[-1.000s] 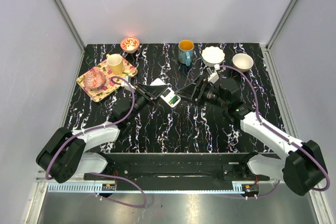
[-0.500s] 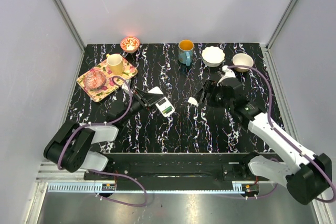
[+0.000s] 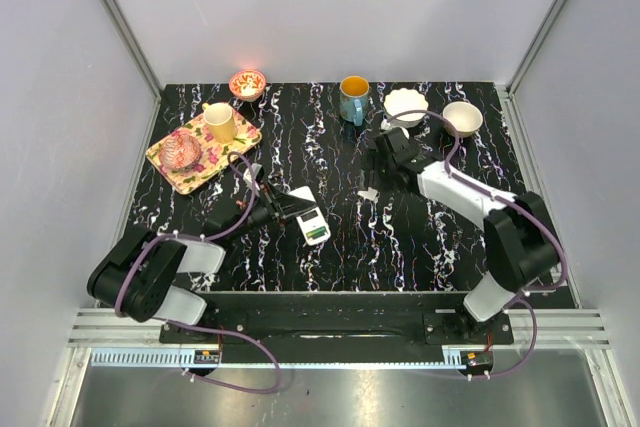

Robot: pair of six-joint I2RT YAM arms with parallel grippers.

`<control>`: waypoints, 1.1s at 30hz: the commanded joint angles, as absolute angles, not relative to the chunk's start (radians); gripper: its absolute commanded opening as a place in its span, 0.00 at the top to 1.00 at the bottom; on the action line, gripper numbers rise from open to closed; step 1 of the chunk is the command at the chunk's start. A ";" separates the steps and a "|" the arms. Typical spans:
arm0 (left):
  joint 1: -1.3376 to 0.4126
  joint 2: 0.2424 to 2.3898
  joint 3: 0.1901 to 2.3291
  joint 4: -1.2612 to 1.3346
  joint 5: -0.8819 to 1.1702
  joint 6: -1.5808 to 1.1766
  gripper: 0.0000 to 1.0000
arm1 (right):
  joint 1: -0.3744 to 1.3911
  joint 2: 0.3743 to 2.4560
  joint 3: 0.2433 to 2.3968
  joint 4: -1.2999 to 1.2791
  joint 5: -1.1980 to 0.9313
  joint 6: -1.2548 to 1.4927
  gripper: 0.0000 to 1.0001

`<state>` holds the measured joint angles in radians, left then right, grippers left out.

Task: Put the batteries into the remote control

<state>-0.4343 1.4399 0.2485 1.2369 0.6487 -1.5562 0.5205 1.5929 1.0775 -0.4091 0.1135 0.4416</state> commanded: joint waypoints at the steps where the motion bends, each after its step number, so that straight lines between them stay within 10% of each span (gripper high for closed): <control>1: -0.434 1.347 0.227 1.473 0.667 -1.519 1.00 | 0.517 1.710 1.189 -0.394 0.133 0.489 0.16; 18: -0.433 0.917 0.249 0.850 0.497 -1.214 1.00 | 0.517 1.940 1.282 -0.475 0.213 0.755 0.20; 33: -0.433 0.882 0.226 0.839 0.500 -1.230 1.00 | 0.534 2.063 1.345 -0.638 0.253 0.828 0.34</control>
<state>-0.4343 0.9157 0.2165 0.7998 0.5148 -1.2415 0.5209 1.9911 1.3693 -0.5655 0.2352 0.7792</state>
